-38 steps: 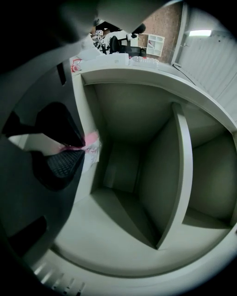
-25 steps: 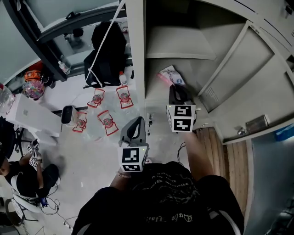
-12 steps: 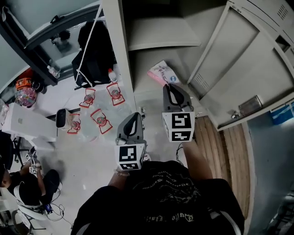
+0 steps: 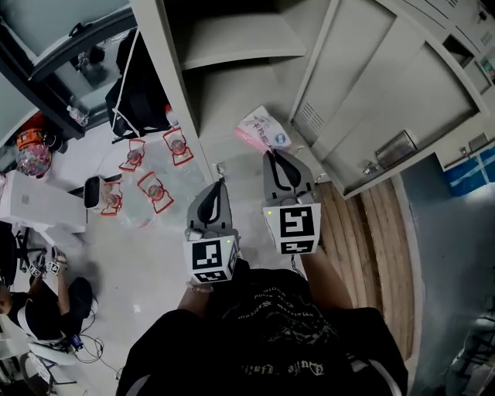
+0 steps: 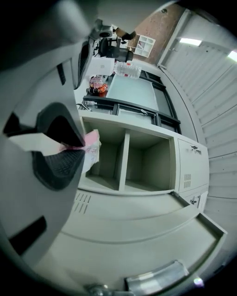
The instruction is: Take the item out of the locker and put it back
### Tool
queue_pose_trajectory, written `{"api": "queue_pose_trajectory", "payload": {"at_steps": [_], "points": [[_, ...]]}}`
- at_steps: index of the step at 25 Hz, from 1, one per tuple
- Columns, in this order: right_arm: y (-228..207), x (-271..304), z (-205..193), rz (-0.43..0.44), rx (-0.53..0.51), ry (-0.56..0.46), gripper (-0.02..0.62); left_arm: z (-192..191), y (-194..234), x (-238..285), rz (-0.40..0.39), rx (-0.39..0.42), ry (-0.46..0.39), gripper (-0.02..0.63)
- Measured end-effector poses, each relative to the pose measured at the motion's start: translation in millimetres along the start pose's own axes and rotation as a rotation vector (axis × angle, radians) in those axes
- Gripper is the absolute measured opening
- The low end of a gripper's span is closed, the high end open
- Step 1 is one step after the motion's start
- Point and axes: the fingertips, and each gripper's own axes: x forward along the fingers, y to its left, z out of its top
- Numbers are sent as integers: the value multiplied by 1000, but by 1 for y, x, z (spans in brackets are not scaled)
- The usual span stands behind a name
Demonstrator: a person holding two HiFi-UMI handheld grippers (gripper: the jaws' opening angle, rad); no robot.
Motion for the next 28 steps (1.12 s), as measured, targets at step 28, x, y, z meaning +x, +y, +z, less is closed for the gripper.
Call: {"api": "queue_pose_trajectory", "payload": {"at_steps": [28], "points": [[-5, -168, -66, 94, 36, 46, 25, -35, -123, -93, 33, 19, 41, 7]]}}
